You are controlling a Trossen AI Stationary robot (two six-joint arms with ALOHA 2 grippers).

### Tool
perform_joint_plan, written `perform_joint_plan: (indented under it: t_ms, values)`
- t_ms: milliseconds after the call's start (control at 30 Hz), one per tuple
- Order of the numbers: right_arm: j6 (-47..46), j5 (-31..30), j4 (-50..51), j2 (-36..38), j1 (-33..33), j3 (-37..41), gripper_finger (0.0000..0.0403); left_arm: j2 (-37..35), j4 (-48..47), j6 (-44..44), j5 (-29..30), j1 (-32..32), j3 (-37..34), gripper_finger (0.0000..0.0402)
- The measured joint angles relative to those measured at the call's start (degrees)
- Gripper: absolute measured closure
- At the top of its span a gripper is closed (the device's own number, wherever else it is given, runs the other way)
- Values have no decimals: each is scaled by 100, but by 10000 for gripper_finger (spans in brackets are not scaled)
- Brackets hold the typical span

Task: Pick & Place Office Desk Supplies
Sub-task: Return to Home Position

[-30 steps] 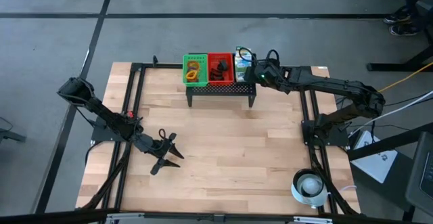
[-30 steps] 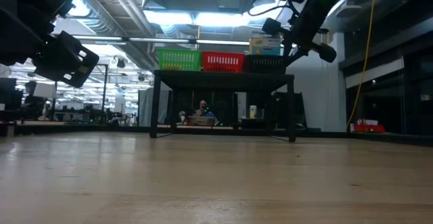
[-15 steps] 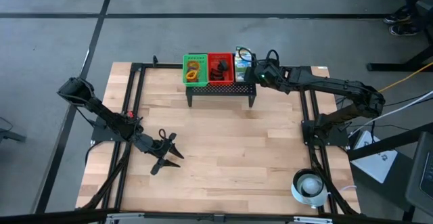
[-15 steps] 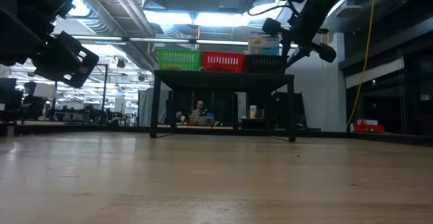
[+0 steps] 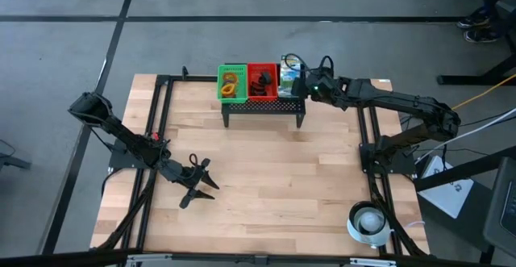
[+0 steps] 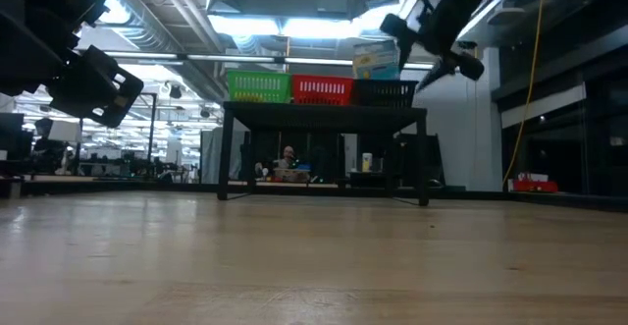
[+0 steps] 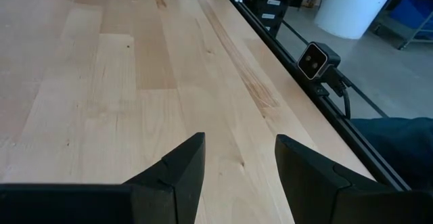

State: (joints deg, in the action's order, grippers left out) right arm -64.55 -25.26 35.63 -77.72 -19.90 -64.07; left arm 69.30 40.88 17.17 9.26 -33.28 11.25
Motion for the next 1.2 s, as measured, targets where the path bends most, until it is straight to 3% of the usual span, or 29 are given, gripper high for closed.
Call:
perform_joint_plan:
  t_ms: [200, 400, 600, 700, 867, 1033, 1200]
  values:
    - [322, -64, 142, 122, 0, -538, 193, 1, -2, 15, 2, 1, 0, 226]
    - [429, -115, 1141, 130, 52, -1237, 201, 1, 1, -22, 18, 0, 0, 226]
    - [1405, -748, 1476, 231, 618, -1901, 202, -73, 496, -560, 523, -88, 0, 226]
    - [2074, -1396, 1459, 447, 1495, -2059, 202, -494, 403, -1101, 618, -209, 2, 226]
    - [2779, -2540, 1642, 982, 3168, -2059, 202, -1632, -811, -1537, 553, -53, 0, 226]
    - [3233, -3347, 1622, 1295, 4705, -2059, 202, -2835, -1420, -1707, 252, 727, 0, 226]
    - [3503, -4044, 1592, 1433, 5707, -2059, 202, -3891, -2312, -1512, -111, 1323, 0, 226]
